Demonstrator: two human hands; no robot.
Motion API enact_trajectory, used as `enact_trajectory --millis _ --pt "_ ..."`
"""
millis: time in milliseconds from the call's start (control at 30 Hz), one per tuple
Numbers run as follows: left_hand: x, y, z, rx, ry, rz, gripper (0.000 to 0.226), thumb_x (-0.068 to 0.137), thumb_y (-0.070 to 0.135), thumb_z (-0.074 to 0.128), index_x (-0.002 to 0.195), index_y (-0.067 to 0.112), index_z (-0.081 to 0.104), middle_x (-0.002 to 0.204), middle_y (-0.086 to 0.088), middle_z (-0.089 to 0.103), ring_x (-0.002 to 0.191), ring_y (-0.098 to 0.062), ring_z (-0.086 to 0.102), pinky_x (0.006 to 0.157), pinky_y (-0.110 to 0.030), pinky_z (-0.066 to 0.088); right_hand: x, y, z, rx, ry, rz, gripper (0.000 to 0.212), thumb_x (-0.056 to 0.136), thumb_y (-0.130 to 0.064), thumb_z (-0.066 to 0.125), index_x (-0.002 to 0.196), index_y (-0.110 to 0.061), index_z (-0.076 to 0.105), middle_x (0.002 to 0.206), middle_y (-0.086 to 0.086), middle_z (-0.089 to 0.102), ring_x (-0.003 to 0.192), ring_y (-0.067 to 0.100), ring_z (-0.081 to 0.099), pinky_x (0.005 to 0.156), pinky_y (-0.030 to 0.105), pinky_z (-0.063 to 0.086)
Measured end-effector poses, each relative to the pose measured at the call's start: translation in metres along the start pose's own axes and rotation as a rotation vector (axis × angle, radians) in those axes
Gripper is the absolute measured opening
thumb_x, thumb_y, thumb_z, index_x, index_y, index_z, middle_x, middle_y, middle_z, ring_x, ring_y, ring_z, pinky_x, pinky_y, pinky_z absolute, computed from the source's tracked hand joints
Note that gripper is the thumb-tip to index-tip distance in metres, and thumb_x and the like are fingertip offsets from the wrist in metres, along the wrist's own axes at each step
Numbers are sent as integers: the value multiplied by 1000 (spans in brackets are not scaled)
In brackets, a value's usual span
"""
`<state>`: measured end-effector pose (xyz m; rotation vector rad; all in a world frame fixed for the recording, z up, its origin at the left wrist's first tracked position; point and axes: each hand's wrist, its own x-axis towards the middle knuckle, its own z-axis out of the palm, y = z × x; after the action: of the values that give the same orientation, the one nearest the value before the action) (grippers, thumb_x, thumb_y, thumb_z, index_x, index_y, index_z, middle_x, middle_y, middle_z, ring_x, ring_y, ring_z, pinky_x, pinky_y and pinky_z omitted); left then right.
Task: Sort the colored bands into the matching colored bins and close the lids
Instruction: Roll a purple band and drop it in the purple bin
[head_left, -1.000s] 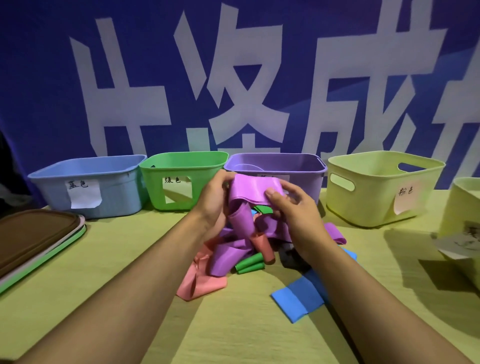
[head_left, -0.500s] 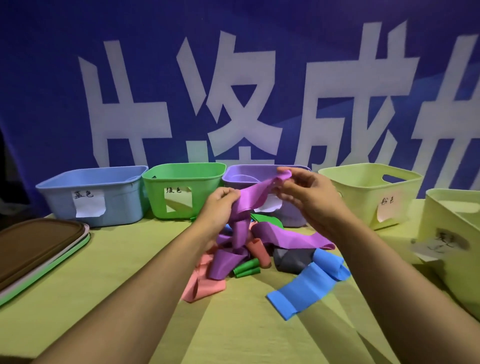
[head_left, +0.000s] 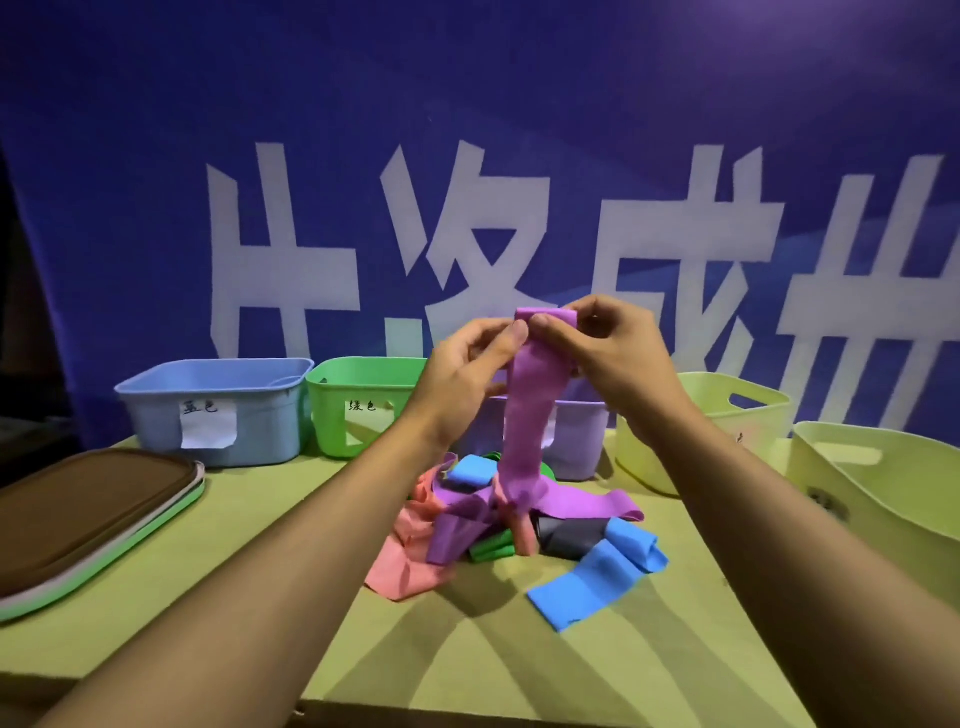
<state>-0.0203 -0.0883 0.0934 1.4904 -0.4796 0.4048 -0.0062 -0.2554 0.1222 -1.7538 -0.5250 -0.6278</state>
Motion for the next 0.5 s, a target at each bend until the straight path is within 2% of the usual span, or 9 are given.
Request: enact_trajectory --millis 67,200,333,400,500 --pt "0 20 4 38 -16 37 21 99 23 66 115 12 71 107 -7 77 100 -17 72 88 -34 60 -2 -10 -3 26 -4 -17 21 87 -34 80 87 -15 70 79 5 72 67 7 65 59 25 55" --pt "-5 38 7 134 -118 14 29 92 16 75 120 10 68 110 -7 78 105 -22 74 89 -36 61 -3 -27 -10 57 40 -37 27 86 -35 81 95 -11 73 85 9 74 75 14 69 62 30 59" --pt "-24 27 10 150 -288 -132 26 91 11 75 116 14 70 110 -6 78 103 -22 75 91 -38 61 -6 -36 -14 60 68 -58 31 88 -35 78 101 -8 72 90 7 74 78 12 70 59 20 54" --pt "-40 10 6 216 -375 -215 23 88 15 79 110 17 73 103 -1 79 96 -16 75 87 -35 61 -9 -37 -16 75 60 -37 33 90 -36 76 104 -7 71 92 7 74 81 14 71 58 20 54" --pt "-62 -23 -2 294 -489 -350 25 87 20 82 109 11 75 102 -2 80 92 -17 74 86 -32 60 -11 -33 -18 93 69 6 37 90 -37 75 109 -5 69 95 7 74 85 15 73 57 21 56"
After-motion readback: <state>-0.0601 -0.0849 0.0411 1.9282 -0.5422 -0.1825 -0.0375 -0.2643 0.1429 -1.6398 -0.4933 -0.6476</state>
